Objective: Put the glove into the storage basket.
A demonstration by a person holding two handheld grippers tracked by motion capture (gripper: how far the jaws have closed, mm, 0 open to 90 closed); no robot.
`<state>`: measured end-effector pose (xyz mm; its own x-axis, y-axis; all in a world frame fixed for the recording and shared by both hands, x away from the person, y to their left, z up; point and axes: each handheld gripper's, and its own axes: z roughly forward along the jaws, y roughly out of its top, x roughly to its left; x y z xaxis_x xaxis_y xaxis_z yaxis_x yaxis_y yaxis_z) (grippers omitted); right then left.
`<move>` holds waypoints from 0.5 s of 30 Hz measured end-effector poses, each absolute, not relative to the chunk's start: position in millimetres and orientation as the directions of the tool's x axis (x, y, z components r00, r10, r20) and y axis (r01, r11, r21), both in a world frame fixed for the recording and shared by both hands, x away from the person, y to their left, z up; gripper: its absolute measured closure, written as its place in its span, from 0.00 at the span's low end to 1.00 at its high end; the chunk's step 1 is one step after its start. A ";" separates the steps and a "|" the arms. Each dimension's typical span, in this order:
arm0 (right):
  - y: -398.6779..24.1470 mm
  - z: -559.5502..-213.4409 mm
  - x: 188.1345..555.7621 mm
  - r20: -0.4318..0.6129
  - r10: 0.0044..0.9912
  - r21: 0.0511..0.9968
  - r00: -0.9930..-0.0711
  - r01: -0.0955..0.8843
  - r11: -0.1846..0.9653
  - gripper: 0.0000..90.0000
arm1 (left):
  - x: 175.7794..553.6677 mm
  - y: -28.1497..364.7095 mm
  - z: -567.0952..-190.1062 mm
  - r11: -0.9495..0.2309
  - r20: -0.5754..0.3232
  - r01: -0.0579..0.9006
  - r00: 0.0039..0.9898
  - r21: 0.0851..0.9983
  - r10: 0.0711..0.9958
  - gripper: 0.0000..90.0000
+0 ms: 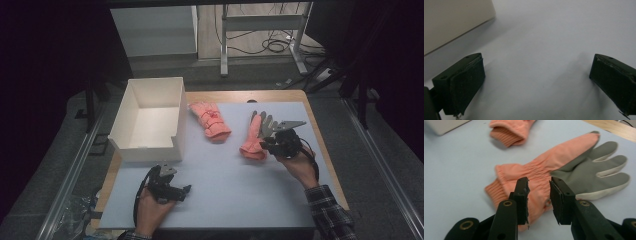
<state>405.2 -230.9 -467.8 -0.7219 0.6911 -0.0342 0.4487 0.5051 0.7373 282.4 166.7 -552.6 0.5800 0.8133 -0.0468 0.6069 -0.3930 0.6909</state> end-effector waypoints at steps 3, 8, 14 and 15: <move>-231.1 -467.1 417.4 -0.042 0.716 0.732 -0.697 0.466 0.496 0.74 | 282.4 166.7 -552.7 -0.392 -0.048 0.606 0.580 0.692 0.813 0.00; -228.7 -467.9 436.4 -0.062 0.738 0.731 -0.672 0.473 0.492 0.74 | 282.4 166.7 -552.7 -0.392 -0.048 0.606 0.580 0.692 0.813 0.00; -224.2 -477.4 461.1 -0.049 0.759 0.719 -0.649 0.505 0.478 0.65 | 282.4 166.7 -552.7 -0.392 -0.048 0.606 0.580 0.692 0.813 0.00; -223.6 -485.1 468.6 -0.042 0.767 0.698 -0.640 0.531 0.481 0.62 | 282.4 166.7 -552.7 -0.391 -0.048 0.606 0.580 0.692 0.813 0.00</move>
